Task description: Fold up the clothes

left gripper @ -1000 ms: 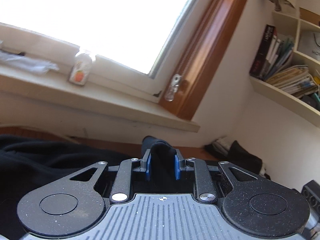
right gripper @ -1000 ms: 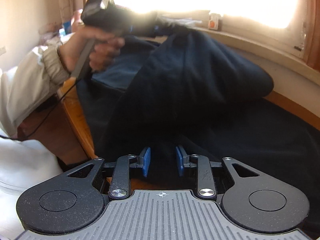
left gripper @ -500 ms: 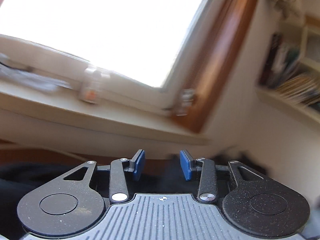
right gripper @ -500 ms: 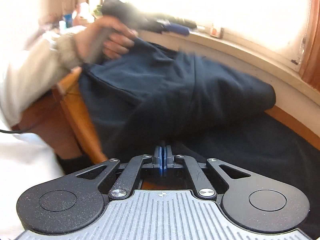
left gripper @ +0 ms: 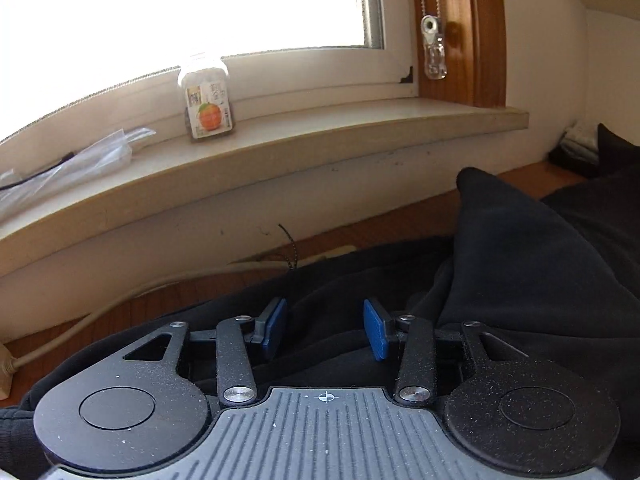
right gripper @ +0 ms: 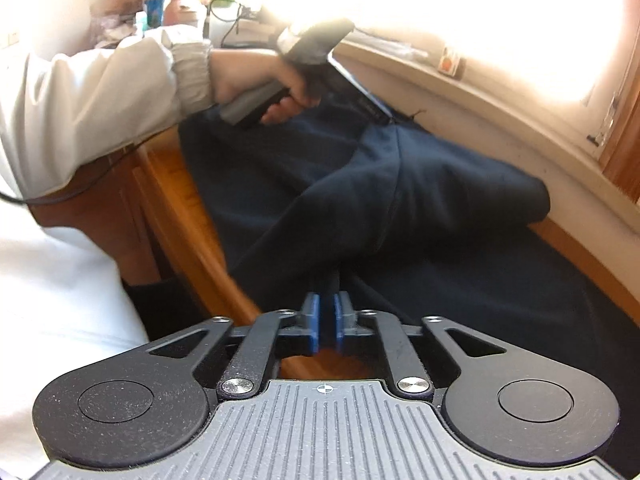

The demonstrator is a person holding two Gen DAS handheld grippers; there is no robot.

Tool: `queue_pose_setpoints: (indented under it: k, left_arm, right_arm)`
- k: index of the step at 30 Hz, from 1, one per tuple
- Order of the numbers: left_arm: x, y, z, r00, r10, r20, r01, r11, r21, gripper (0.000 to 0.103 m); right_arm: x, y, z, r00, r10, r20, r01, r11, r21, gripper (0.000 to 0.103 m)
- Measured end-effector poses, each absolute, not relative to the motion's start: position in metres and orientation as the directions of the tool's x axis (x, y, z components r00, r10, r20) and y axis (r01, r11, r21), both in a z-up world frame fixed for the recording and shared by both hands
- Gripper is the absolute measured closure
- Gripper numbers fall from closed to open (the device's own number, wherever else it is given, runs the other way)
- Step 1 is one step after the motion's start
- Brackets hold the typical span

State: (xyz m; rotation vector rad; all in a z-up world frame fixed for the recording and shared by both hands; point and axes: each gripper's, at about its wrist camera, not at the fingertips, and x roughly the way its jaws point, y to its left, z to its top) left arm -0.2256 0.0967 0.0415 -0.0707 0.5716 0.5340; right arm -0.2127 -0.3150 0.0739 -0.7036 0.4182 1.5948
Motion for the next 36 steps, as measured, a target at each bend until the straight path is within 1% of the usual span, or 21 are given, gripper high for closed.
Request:
queue_pose_setpoints:
  k: [2,4,8,10,13,15,18,19,21,25,26,27,29,30,31,32,36]
  left_arm:
    - [-0.234,0.091,0.050,0.730,0.436,-0.526,-0.497,0.867,0.028,0.056]
    - [-0.253,0.085,0.057,0.765,0.385,-0.517,-0.495,0.865,-0.089,0.049]
    - [-0.299,0.062,0.061,0.838,0.312,-0.448,-0.474,0.822,-0.316,0.049]
    - [-0.314,0.046,0.060,0.862,0.277,-0.425,-0.447,0.812,-0.376,0.049]
    - [-0.322,0.020,0.060,0.871,0.251,-0.422,-0.421,0.825,-0.377,0.048]
    - [-0.319,0.006,0.061,0.882,0.213,-0.420,-0.385,0.839,-0.384,0.047]
    - [-0.306,-0.010,0.061,0.898,0.128,-0.420,-0.320,0.847,-0.425,0.046]
    - [-0.301,-0.014,0.060,0.899,0.105,-0.425,-0.302,0.851,-0.429,0.046]
    - [-0.290,-0.023,0.057,0.895,0.073,-0.441,-0.281,0.859,-0.428,0.041]
    - [-0.264,-0.039,0.050,0.877,0.016,-0.480,-0.246,0.874,-0.420,0.041]
    - [-0.259,-0.043,0.048,0.874,0.019,-0.486,-0.246,0.879,-0.409,0.041]
    - [-0.256,-0.045,0.046,0.871,0.033,-0.489,-0.254,0.884,-0.392,0.042]
    - [-0.250,-0.050,0.043,0.870,0.059,-0.489,-0.263,0.895,-0.360,0.062]
    - [-0.251,-0.051,0.044,0.876,0.067,-0.477,-0.258,0.902,-0.347,0.079]
    - [-0.252,-0.053,0.044,0.882,0.074,-0.465,-0.253,0.908,-0.334,0.092]
    - [-0.255,-0.053,0.046,0.888,0.078,-0.452,-0.247,0.911,-0.329,0.096]
    - [-0.281,-0.056,0.063,0.910,0.124,-0.396,-0.260,0.914,-0.311,0.096]
  right_arm:
    - [-0.212,-0.314,0.073,-0.028,0.755,-0.656,-0.979,-0.154,-0.134,0.085]
    - [-0.211,-0.313,0.073,-0.025,0.753,-0.657,-0.978,-0.153,-0.139,0.085]
    - [-0.211,-0.309,0.072,-0.020,0.752,-0.659,-0.977,-0.154,-0.147,0.081]
    - [-0.211,-0.305,0.072,-0.019,0.754,-0.657,-0.976,-0.156,-0.151,0.080]
    - [-0.210,-0.299,0.072,-0.017,0.756,-0.655,-0.975,-0.157,-0.156,0.080]
    - [-0.211,-0.295,0.072,-0.018,0.757,-0.653,-0.975,-0.159,-0.158,0.079]
    - [-0.212,-0.286,0.072,-0.019,0.758,-0.652,-0.974,-0.161,-0.158,0.074]
    - [-0.213,-0.283,0.072,-0.019,0.757,-0.653,-0.974,-0.162,-0.160,0.073]
    - [-0.214,-0.281,0.069,-0.022,0.752,-0.658,-0.973,-0.169,-0.160,0.073]
    - [-0.216,-0.282,0.068,-0.036,0.740,-0.671,-0.969,-0.189,-0.157,0.073]
    - [-0.217,-0.283,0.068,-0.046,0.733,-0.679,-0.967,-0.204,-0.154,0.073]
    - [-0.218,-0.285,0.068,-0.054,0.725,-0.686,-0.964,-0.218,-0.154,0.073]
    - [-0.221,-0.286,0.066,-0.040,0.716,-0.697,-0.959,-0.222,-0.174,0.072]
    - [-0.221,-0.287,0.065,-0.036,0.715,-0.698,-0.959,-0.220,-0.177,0.072]
    - [-0.221,-0.287,0.065,-0.034,0.716,-0.697,-0.960,-0.217,-0.176,0.072]
    - [-0.220,-0.287,0.065,-0.034,0.718,-0.696,-0.961,-0.214,-0.174,0.072]
    - [-0.217,-0.286,0.066,-0.038,0.722,-0.690,-0.965,-0.204,-0.161,0.072]
